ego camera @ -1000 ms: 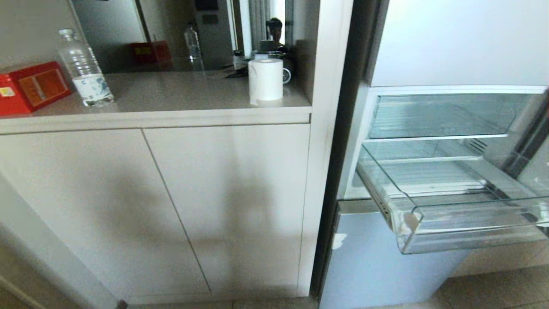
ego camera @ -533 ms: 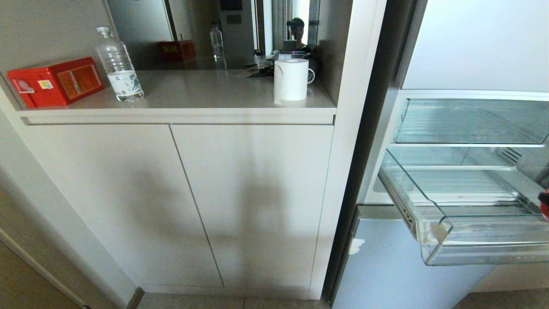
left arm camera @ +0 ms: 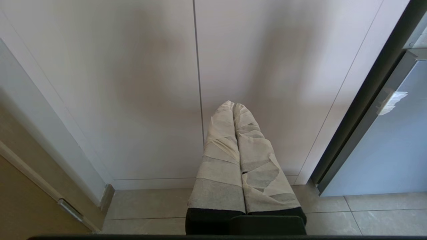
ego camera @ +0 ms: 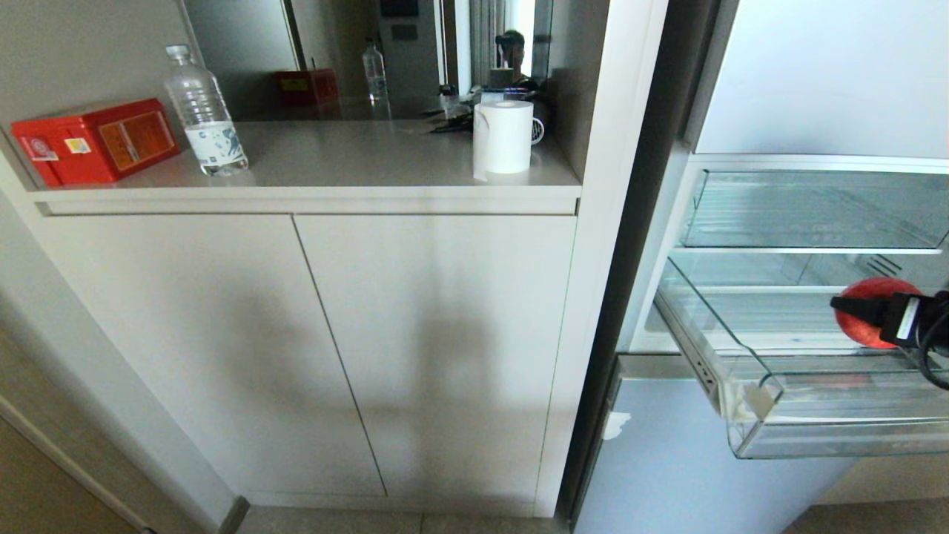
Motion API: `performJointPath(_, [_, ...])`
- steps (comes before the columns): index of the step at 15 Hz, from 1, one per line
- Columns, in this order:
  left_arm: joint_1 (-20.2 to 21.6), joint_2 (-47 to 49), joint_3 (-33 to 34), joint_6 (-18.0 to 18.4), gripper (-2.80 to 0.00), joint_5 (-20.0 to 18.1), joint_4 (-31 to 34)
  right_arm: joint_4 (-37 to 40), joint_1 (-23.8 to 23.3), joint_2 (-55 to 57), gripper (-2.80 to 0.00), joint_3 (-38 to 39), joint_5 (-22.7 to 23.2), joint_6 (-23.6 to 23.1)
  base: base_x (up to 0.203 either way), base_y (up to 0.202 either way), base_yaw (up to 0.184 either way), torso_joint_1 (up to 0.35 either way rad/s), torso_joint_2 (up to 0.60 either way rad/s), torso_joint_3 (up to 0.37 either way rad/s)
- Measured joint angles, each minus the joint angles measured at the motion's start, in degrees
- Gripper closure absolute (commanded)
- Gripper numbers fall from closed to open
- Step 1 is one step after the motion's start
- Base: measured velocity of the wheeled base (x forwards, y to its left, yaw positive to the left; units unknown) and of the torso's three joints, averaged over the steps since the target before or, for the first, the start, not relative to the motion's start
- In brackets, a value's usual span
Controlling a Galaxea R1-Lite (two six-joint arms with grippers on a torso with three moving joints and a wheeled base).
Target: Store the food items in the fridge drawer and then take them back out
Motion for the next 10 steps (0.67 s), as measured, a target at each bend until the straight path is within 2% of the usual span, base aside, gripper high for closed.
performJointPath(7, [-0.02,0.0,0.0,-0.02,0.0,0.0,0.0,-0.05,2.89,16.54,0.0,-13.18,-1.41,-0.43,0.0,0.0,0.0,0.0,0.0,0.0])
performJointPath(8, [-0.02,0.0,0.0,0.0,0.0,0.0,0.0,-0.02,3.13,18.01,-2.8,-14.43,-1.49,-0.5,0.0,0.0,0.0,0.0,0.0,0.0])
performJointPath(10, [-0.02,0.0,0.0,-0.02,0.0,0.0,-0.02,-0.05,3.4,20.41,-2.8,-16.11,-1.68,-0.54,0.0,0.0,0.0,0.0,0.0,0.0])
